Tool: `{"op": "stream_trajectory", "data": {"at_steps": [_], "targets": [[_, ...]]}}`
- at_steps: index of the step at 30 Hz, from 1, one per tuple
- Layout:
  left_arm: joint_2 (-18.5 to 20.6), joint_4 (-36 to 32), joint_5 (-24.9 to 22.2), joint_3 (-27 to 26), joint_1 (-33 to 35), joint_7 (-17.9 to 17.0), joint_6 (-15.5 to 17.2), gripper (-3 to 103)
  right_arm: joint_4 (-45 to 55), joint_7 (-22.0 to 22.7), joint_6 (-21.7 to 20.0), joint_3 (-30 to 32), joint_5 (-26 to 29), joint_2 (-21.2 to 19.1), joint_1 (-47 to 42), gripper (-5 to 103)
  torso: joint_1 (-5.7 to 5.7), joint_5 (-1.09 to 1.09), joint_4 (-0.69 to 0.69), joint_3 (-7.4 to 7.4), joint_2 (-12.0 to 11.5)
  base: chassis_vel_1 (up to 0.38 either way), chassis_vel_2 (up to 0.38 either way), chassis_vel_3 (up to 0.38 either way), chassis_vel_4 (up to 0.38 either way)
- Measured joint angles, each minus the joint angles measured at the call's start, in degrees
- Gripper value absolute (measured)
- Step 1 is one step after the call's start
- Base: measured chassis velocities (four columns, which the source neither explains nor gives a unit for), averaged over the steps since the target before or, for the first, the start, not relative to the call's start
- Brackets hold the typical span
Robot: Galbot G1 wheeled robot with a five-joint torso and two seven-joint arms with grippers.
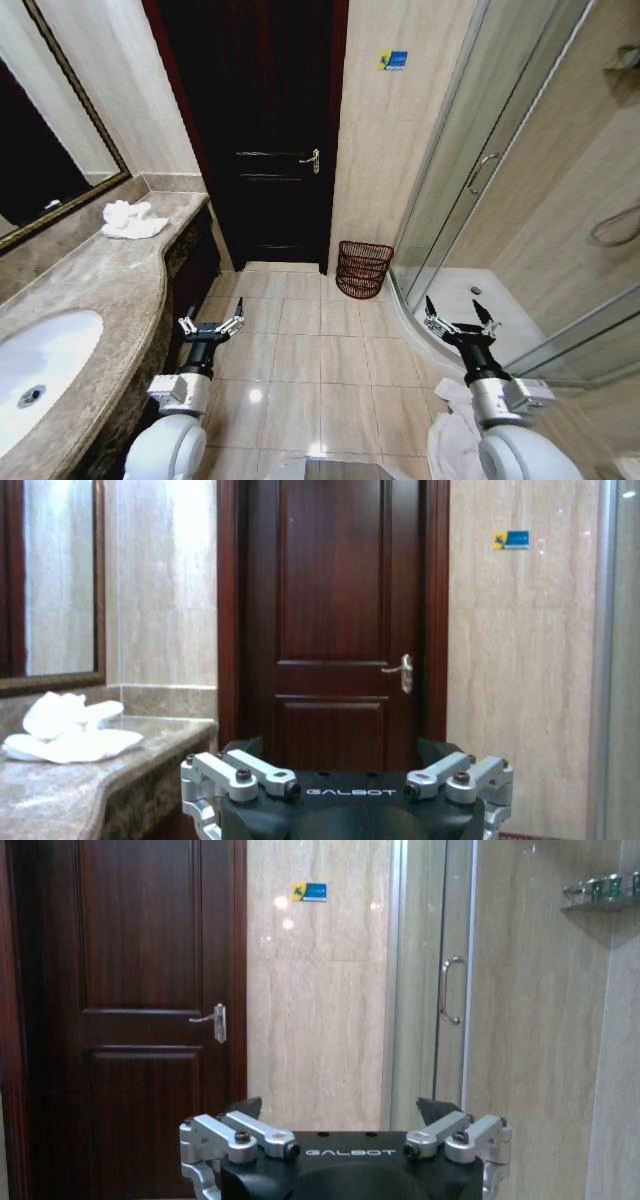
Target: Discard the used towel into the hamper.
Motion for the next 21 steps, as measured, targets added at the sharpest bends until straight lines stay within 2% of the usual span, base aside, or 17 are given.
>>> {"op": "stream_trajectory", "data": {"at_steps": [21], "targets": [[0.6,0.6,-1.2,0.0,0.0,-0.8,-0.4,100,-0.6,-0.2,0.6,-0.6,0.0,0.3,0.7,100,-0.18,0.00,0.00,-0.21,-0.4,-0.005,0.005,0.008,-0.008]]}}
